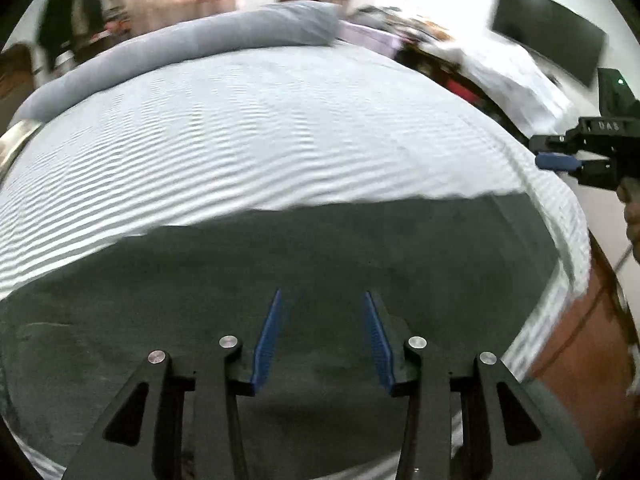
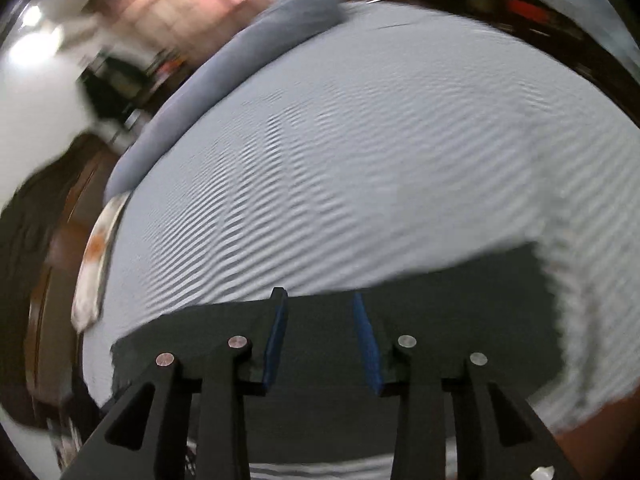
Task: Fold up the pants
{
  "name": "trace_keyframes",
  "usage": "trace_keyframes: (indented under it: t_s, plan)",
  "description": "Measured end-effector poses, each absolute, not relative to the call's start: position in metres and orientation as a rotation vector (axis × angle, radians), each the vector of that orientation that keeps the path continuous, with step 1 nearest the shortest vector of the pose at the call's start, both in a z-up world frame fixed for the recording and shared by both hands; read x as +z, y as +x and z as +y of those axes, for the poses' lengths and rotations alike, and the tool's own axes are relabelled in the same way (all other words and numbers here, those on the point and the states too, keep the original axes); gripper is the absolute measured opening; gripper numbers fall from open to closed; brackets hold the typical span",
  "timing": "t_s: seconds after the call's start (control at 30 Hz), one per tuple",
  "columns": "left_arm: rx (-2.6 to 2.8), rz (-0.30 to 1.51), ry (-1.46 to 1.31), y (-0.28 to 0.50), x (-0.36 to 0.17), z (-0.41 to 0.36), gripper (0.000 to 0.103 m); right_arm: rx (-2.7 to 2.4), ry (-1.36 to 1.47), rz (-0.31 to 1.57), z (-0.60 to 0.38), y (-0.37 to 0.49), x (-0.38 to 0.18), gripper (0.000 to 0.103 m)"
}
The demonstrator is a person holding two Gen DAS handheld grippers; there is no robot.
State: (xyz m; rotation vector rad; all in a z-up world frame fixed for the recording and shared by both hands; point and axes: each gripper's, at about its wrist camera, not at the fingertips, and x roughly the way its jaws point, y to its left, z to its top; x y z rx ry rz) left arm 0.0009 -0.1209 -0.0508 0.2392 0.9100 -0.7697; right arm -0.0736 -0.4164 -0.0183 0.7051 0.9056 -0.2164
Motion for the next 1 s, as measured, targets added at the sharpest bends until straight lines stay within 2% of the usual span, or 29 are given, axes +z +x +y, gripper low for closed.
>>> trace_keyframes:
  t_s: [0.23, 0.37, 0.5, 0.57, 0.67, 0.7, 0.77, 0.87, 1.0]
  plan:
    - [-0.605, 0.974, 0.229, 0.044, -0.076, -0.08, 0.044, 0.163, 0.576, 1.143, -0.308, 0.071, -0.051, 0.034]
    - [-0.542, 1.025, 0.274, 0.048, -0.101, -0.058, 0.044, 0.311, 0.475, 1.251, -0.249, 0.124, -0.077, 0.035]
    - [-0.535, 1.003, 0.294, 0.043, -0.109, -0.043, 0.044, 0.437, 0.414, 1.349, -0.208, 0.161, -0.105, 0.037]
    - [-0.534, 1.0, 0.274, 0.042, -0.112, -0.043, 0.044, 0.471, 0.378, 1.367, -0.195, 0.175, -0.116, 0.044]
    - [-0.532, 1.004, 0.241, 0.042, -0.117, -0.042, 0.044, 0.517, 0.346, 1.38, -0.186, 0.186, -0.129, 0.047]
    - [-0.533, 1.003, 0.231, 0.042, -0.117, -0.041, 0.044, 0.545, 0.354, 1.383, -0.185, 0.187, -0.131, 0.045]
    - [-0.539, 1.002, 0.211, 0.042, -0.117, -0.034, 0.044, 0.602, 0.331, 1.356, -0.178, 0.185, -0.126, 0.019]
    - [-0.539, 0.985, 0.159, 0.042, -0.111, -0.021, 0.044, 0.619, 0.273, 1.299, -0.168, 0.173, -0.113, 0.013]
    - [-0.502, 0.923, 0.047, 0.049, -0.086, 0.015, 0.044, 0.639, 0.25, 1.186, -0.157, 0.138, -0.083, 0.011]
